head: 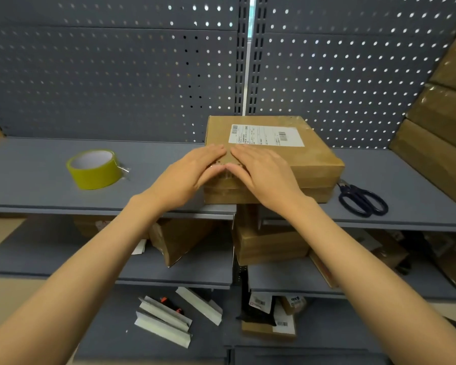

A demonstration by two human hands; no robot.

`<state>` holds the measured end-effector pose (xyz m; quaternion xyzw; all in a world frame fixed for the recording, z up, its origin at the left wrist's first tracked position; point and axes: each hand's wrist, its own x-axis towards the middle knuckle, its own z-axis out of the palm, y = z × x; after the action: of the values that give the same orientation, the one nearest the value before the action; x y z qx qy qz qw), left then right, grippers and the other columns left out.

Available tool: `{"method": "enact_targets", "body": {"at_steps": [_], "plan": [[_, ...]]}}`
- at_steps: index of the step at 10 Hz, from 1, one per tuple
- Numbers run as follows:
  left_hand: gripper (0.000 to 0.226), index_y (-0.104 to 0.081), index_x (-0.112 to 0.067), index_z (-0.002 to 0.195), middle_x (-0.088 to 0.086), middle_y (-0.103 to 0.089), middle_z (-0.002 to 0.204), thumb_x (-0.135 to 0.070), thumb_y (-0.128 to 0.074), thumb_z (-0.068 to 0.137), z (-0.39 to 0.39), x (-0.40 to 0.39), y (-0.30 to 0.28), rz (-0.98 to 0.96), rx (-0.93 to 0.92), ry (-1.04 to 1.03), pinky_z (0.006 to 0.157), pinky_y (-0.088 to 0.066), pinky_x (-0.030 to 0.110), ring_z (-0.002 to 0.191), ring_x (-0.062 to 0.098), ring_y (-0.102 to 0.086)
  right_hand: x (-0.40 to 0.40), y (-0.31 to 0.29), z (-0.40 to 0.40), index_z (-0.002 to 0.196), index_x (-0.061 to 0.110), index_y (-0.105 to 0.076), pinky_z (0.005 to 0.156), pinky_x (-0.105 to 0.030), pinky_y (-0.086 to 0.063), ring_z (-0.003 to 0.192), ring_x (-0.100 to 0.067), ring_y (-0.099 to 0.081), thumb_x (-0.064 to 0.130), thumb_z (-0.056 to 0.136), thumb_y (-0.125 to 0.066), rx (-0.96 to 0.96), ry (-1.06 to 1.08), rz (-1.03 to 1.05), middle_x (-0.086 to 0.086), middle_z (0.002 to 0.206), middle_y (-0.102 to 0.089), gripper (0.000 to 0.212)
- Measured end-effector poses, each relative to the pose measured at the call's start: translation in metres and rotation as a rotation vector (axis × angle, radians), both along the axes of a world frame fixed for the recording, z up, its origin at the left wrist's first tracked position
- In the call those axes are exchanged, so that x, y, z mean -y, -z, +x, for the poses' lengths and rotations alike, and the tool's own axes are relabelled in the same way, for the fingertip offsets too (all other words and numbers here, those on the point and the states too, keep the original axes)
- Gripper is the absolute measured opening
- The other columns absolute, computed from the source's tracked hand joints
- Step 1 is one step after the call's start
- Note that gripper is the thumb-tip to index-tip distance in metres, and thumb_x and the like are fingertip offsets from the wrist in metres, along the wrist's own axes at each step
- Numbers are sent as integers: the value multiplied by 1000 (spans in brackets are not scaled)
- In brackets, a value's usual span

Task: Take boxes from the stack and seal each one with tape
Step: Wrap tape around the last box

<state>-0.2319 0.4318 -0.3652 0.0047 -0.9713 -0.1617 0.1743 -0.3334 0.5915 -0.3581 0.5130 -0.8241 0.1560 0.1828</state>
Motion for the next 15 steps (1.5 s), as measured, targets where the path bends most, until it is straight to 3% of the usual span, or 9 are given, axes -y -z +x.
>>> {"method": "enact_targets", "body": {"at_steps": [2,5,6,7,8,10,13,14,15], "plan": [[65,-36,-15,145,6,-39,150,-51,-41,91,-3,14,6,-178,-72,86,110,-21,23,136,14,-33,-1,14,-9,126,6,-59,94,-36,-49,115,-23,-61,57,89,-37,-239,5,7,-10,124,-64,66],[86,-32,-14,147,7,-33,153,-74,-28,85,-5,20,9,-211,-47,134,116,-16,31,143,17,-23,-10,10,-13,146,11,-35,113,-34,-23,140,-23,-34,59,68,-74,-209,-49,184,-7,150,-38,100],[94,-20,-17,151,2,-19,158,-73,-44,80,8,11,8,-28,-52,50,119,-11,33,146,14,-10,-14,2,-8,149,18,-28,115,-30,-16,143,-16,-25,68,74,-62,-61,-49,166,0,155,-29,96],[70,-21,-15,151,-4,-22,156,-44,-49,95,26,-25,10,520,-345,-291,115,-14,20,144,7,-18,-11,-3,2,147,19,-35,112,-31,-26,138,-13,-34,56,93,-45,187,-30,-51,2,150,-39,67],[54,-24,-18,151,-5,-28,155,-36,-36,102,32,-70,15,922,-427,-423,107,-20,15,140,5,-25,-4,-1,9,144,14,-40,113,-32,-26,138,-16,-36,36,103,-32,164,10,-133,-2,147,-43,47],[55,-12,-25,153,-20,-19,151,-43,-23,101,21,-104,24,1016,-315,-316,75,-9,-17,127,-17,-14,1,5,5,139,12,-48,111,-27,-24,136,-16,-39,32,105,-30,50,74,-78,-3,143,-49,44],[69,4,-21,153,-11,4,160,-52,-18,96,2,-86,18,1020,-290,-308,106,-3,13,144,-1,2,1,5,3,138,15,-50,111,-26,-26,135,-13,-42,34,104,-29,34,90,-43,-1,142,-50,44],[67,2,-21,154,-7,2,161,-52,-24,99,-6,-75,18,965,-277,-291,117,-1,23,146,4,0,1,5,3,139,15,-49,111,-26,-25,136,-13,-40,35,105,-29,46,94,-28,-1,143,-49,44],[75,-20,-19,151,-2,-23,158,-62,-33,90,-12,-58,16,929,-237,-243,120,-19,38,145,10,-20,1,4,4,139,16,-48,111,-26,-24,136,-13,-40,35,105,-28,42,85,-25,0,143,-49,44]]}}
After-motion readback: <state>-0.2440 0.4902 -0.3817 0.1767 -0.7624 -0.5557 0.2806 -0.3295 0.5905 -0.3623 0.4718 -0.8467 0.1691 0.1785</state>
